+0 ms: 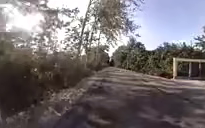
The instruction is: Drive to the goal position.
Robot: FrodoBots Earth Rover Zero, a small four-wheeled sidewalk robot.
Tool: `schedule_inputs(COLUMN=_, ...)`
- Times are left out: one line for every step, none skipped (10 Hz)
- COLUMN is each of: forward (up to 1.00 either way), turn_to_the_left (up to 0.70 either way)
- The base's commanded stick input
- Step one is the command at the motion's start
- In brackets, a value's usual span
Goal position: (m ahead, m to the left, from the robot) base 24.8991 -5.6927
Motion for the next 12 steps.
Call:
schedule_inputs(forward=0.7, turn_to_the_left=0.0)
schedule_inputs(forward=0.7, turn_to_the_left=0.0)
schedule_inputs(forward=0.7, turn_to_the_left=0.0)
schedule_inputs(forward=0.7, turn_to_the_left=0.0)
schedule_inputs(forward=0.7, turn_to_the_left=0.0)
schedule_inputs(forward=0.7, turn_to_the_left=0.0)
schedule_inputs(forward=0.7, turn_to_the_left=0.0)
schedule_inputs(forward=0.7, turn_to_the_left=0.0)
schedule_inputs(forward=0.7, turn_to_the_left=0.0)
schedule_inputs(forward=0.7, turn_to_the_left=-0.3)
schedule_inputs(forward=0.7, turn_to_the_left=-0.3)
schedule_inputs(forward=0.7, turn_to_the_left=-0.31)
